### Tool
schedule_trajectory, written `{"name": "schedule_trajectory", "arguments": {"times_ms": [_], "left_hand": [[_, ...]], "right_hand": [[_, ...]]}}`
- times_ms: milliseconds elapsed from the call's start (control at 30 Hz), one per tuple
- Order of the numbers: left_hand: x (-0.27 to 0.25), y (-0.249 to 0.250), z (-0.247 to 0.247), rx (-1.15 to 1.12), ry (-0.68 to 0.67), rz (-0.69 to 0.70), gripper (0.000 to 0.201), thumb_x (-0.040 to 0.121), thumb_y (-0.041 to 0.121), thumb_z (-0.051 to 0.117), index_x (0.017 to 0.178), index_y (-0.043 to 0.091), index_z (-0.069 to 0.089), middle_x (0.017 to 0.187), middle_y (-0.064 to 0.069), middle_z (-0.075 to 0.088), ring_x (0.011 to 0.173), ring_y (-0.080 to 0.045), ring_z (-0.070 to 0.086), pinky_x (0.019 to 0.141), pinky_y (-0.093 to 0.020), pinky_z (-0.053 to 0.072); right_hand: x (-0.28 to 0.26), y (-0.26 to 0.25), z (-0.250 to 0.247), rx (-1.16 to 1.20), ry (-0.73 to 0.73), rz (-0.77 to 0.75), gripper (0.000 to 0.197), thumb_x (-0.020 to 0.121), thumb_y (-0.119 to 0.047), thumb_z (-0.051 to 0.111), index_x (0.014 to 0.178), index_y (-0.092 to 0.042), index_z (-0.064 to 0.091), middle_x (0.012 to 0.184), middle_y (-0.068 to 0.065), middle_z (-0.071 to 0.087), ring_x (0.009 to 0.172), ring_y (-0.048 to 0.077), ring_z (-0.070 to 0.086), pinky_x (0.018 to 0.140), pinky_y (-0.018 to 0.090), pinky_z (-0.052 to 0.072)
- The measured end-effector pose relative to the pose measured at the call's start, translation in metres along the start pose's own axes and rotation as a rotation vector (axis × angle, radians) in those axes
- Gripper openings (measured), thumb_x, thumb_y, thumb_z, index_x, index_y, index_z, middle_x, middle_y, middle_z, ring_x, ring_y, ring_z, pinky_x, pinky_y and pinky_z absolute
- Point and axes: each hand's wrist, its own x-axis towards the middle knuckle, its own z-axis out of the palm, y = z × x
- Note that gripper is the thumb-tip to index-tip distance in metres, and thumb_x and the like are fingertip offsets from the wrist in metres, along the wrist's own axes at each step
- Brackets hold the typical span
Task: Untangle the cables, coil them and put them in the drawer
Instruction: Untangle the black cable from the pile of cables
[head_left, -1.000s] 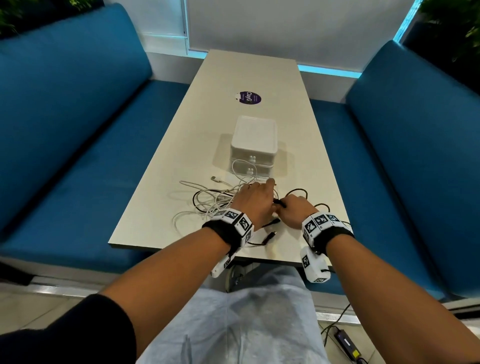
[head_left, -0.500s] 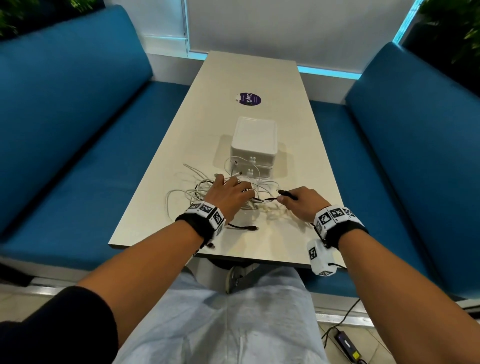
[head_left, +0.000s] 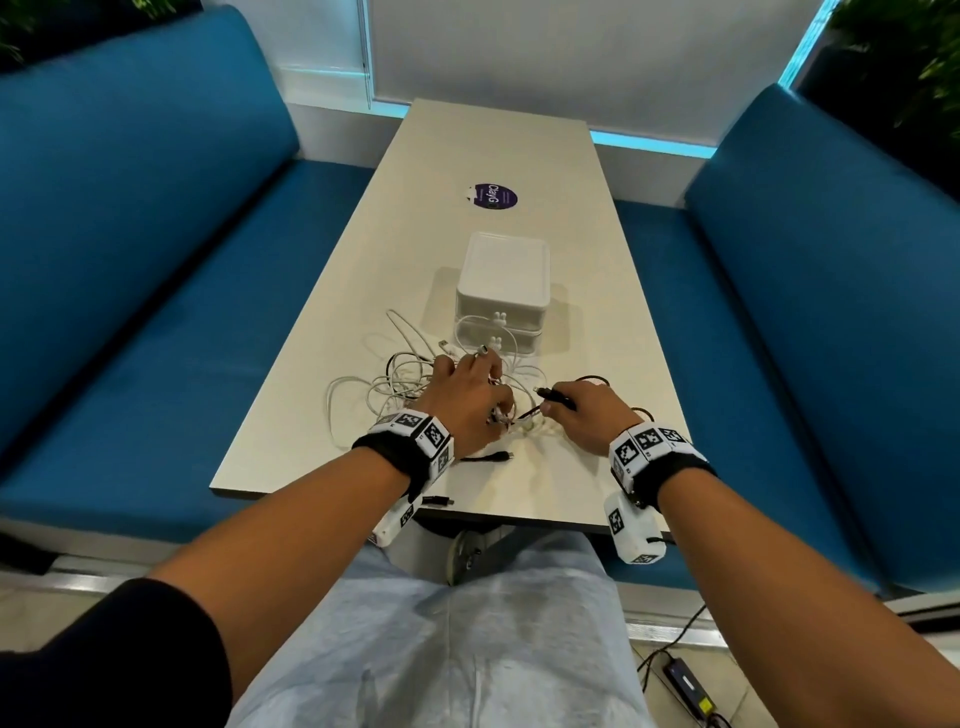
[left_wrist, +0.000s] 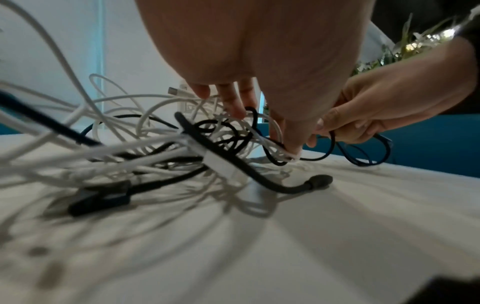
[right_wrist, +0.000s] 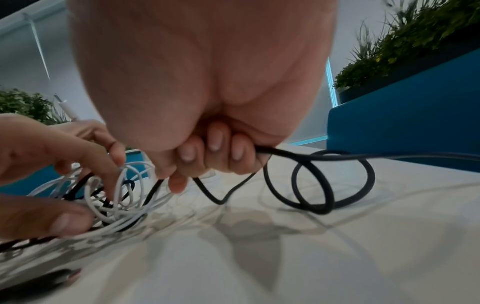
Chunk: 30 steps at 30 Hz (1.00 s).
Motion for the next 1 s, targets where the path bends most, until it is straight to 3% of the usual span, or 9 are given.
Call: {"name": "schedule_trajectory", "arguments": {"times_ms": [133, 333, 433, 700, 833, 933, 1000], "left_hand": [[-0.002, 0.008, 0.0, 0.138, -0.069, -0.012, 0.043, 0.082, 0.044, 0.065, 0.125, 0.039, 0.057, 0.123, -0.003, 0.044, 0.117, -0.026, 0.043, 0.099, -0.051, 0.028], [0.004, 0.009, -0.008, 0.18, -0.134, -0.062, 0.037, 0.08, 0.048, 0.068, 0.115, 0.038, 0.065, 0.121, -0.003, 0.045, 0.117, -0.03, 0.042, 0.1, -0.052, 0.026], [0.006, 0.004, -0.011, 0.184, -0.12, -0.068, 0.038, 0.078, 0.051, 0.069, 0.112, 0.036, 0.066, 0.12, -0.001, 0.047, 0.118, -0.029, 0.042, 0.1, -0.051, 0.027], [-0.003, -0.003, -0.011, 0.142, -0.058, -0.061, 0.026, 0.087, 0.038, 0.066, 0.112, 0.035, 0.066, 0.117, 0.004, 0.052, 0.118, -0.026, 0.043, 0.099, -0.05, 0.03], [-0.001, 0.001, -0.011, 0.093, -0.007, -0.111, 0.034, 0.077, 0.032, 0.068, 0.108, 0.024, 0.059, 0.114, -0.001, 0.05, 0.112, -0.026, 0.044, 0.098, -0.045, 0.03], [-0.001, 0.005, -0.012, -0.023, 0.047, -0.165, 0.043, 0.07, 0.026, 0.063, 0.107, 0.016, 0.046, 0.103, -0.002, 0.05, 0.096, -0.025, 0.049, 0.092, -0.041, 0.03], [0.0, 0.014, -0.016, -0.05, 0.099, -0.149, 0.048, 0.066, 0.031, 0.06, 0.108, 0.016, 0.045, 0.102, -0.002, 0.047, 0.092, -0.023, 0.047, 0.09, -0.04, 0.033]], "right_hand": [[-0.002, -0.008, 0.001, 0.025, 0.03, -0.05, 0.018, 0.098, -0.033, 0.054, 0.081, -0.025, 0.053, 0.077, 0.003, 0.061, 0.077, 0.026, 0.056, 0.067, 0.035, 0.044], [-0.005, -0.003, -0.013, 0.022, 0.054, -0.025, 0.021, 0.098, -0.034, 0.054, 0.086, -0.018, 0.058, 0.075, 0.004, 0.061, 0.072, 0.025, 0.057, 0.06, 0.033, 0.039], [-0.011, 0.007, -0.014, 0.024, 0.046, 0.013, 0.022, 0.098, -0.033, 0.055, 0.089, -0.014, 0.061, 0.078, 0.003, 0.06, 0.074, 0.023, 0.056, 0.063, 0.033, 0.04], [-0.017, 0.035, -0.011, 0.057, 0.083, 0.179, 0.019, 0.096, -0.037, 0.055, 0.086, -0.023, 0.061, 0.08, 0.006, 0.063, 0.073, 0.025, 0.058, 0.058, 0.03, 0.04], [-0.011, 0.029, -0.012, -0.003, 0.095, 0.163, 0.016, 0.095, -0.038, 0.055, 0.092, -0.025, 0.064, 0.086, 0.008, 0.064, 0.079, 0.029, 0.06, 0.067, 0.032, 0.045], [-0.009, 0.025, -0.011, 0.005, 0.075, 0.131, 0.013, 0.095, -0.037, 0.057, 0.094, -0.027, 0.065, 0.09, 0.009, 0.066, 0.08, 0.029, 0.061, 0.069, 0.032, 0.047], [-0.009, 0.024, -0.008, 0.003, 0.078, 0.107, 0.012, 0.095, -0.037, 0.057, 0.093, -0.028, 0.064, 0.09, 0.009, 0.066, 0.082, 0.03, 0.062, 0.07, 0.034, 0.048]]}}
